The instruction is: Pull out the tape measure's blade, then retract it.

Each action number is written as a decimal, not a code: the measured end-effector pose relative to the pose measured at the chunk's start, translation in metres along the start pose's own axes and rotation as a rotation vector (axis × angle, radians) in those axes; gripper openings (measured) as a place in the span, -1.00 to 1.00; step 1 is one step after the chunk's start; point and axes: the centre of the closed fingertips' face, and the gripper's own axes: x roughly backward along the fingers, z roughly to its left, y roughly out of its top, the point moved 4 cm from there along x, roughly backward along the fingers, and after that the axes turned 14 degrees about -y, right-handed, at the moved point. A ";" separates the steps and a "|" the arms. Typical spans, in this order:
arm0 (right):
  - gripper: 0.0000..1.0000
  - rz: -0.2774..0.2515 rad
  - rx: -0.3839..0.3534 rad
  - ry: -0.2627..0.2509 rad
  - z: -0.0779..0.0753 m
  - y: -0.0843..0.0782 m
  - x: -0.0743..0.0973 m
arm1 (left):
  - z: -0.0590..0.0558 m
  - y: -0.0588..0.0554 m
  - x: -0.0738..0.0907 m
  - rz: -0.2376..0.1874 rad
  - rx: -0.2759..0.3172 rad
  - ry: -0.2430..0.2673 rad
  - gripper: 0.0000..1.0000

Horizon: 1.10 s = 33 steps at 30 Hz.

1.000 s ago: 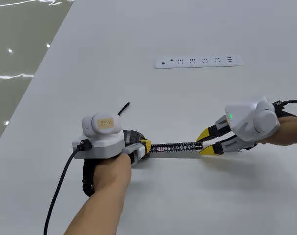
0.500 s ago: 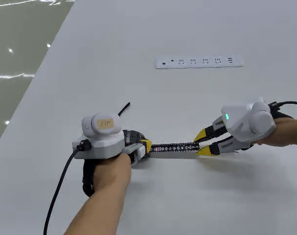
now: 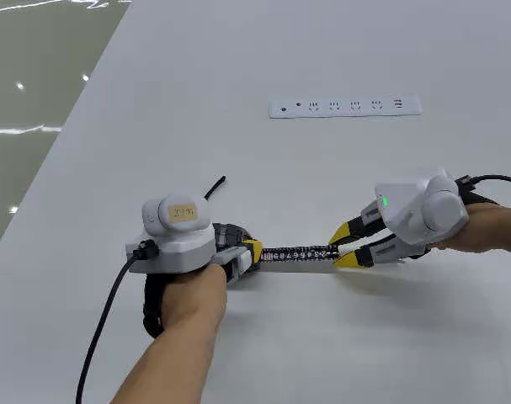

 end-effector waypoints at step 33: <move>-0.71 -0.003 -0.010 0.000 -0.001 0.007 -0.019 | 0.000 0.000 0.000 -0.002 0.000 0.000 0.12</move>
